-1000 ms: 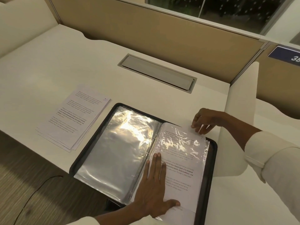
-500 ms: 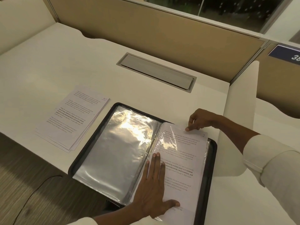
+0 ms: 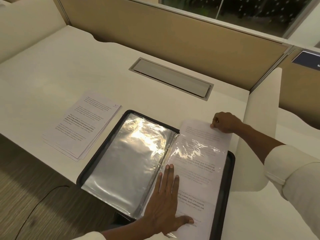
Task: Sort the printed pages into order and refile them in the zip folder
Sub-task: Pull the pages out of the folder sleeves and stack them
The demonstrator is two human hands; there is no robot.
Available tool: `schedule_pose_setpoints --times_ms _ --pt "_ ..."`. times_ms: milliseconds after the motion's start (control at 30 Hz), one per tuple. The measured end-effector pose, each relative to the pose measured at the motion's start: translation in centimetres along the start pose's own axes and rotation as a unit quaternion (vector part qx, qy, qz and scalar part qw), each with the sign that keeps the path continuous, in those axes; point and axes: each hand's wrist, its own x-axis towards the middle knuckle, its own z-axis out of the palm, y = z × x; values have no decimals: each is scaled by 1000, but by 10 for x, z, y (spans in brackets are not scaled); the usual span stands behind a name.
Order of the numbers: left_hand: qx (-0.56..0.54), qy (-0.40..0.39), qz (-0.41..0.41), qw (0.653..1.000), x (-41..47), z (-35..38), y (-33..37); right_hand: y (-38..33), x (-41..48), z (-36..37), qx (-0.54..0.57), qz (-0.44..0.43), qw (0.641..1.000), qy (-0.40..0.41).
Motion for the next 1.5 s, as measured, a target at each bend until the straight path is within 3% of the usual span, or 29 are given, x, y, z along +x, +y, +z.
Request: schedule_pose_setpoints --times_ms 267,400,600,733,833,1000,1100,1200,1300,1500 --pt "26 -2 2 1000 -1 3 -1 17 -3 -69 61 13 976 210" --pt "50 -30 -2 998 0 4 -3 8 -18 -103 66 -52 946 312" --pt "71 -96 -19 993 4 2 -5 -21 -52 -150 30 -216 877 429" --pt "-31 -83 -70 994 12 -19 -10 -49 -76 -174 0 -292 845 449" --pt "-163 69 -137 975 23 -42 -24 -75 -94 -182 0 -338 829 445" --pt "-305 255 -214 892 58 -113 -65 -125 -110 -179 28 -390 831 395" --pt "-351 260 -252 863 63 -164 -87 -156 -105 -171 71 -411 841 345" --pt "-364 242 -257 862 54 -201 -115 -190 -88 -163 142 -401 854 300" --pt "-412 226 -252 846 38 -224 -144 -227 -65 -149 291 -350 861 226" --pt "-453 232 -299 807 7 -255 -218 -293 -19 -86 576 -179 788 124"
